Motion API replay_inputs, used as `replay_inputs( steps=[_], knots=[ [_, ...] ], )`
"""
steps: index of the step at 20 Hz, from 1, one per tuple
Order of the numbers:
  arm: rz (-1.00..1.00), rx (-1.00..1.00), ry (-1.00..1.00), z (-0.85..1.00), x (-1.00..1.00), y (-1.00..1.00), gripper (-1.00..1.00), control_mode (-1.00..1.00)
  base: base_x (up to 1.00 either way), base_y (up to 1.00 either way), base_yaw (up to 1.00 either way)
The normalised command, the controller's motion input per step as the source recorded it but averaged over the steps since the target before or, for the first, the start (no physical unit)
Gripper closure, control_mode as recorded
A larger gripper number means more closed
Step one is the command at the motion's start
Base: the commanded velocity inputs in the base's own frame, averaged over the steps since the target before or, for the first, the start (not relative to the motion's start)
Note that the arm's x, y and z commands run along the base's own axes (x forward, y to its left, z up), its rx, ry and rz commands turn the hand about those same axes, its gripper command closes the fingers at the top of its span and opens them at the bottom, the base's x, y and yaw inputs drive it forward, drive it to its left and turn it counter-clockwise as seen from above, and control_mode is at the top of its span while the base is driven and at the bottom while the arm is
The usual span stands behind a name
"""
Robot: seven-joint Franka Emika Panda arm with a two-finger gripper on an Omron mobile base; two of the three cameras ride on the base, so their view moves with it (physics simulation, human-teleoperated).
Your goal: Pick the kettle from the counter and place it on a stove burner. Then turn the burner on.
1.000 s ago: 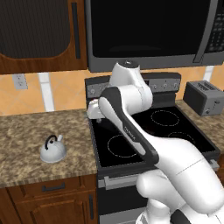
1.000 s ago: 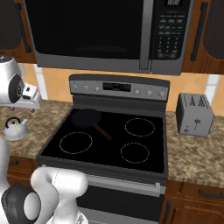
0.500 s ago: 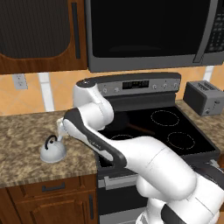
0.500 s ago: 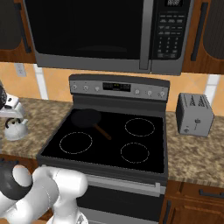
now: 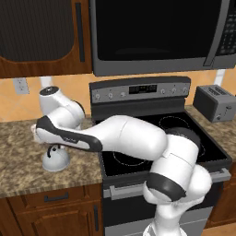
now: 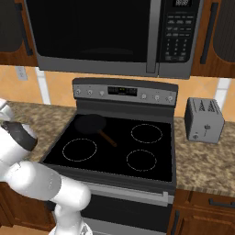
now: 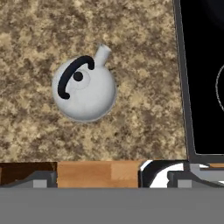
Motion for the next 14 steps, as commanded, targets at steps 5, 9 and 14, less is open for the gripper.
replay_inputs(
  steps=[5,9,14],
  knots=[
    [-0.05,0.02,0.04,-0.22,0.16,0.19,-1.00,-1.00,0.00,0.00,0.00],
    [-0.03,0.00,0.00,-0.58,0.37,0.00,-1.00,-1.00,0.00,0.00,0.00],
    [-0.05,0.00,0.00,-0.47,0.48,0.01,-1.00,-1.00,0.00,0.00,0.00]
  ],
)
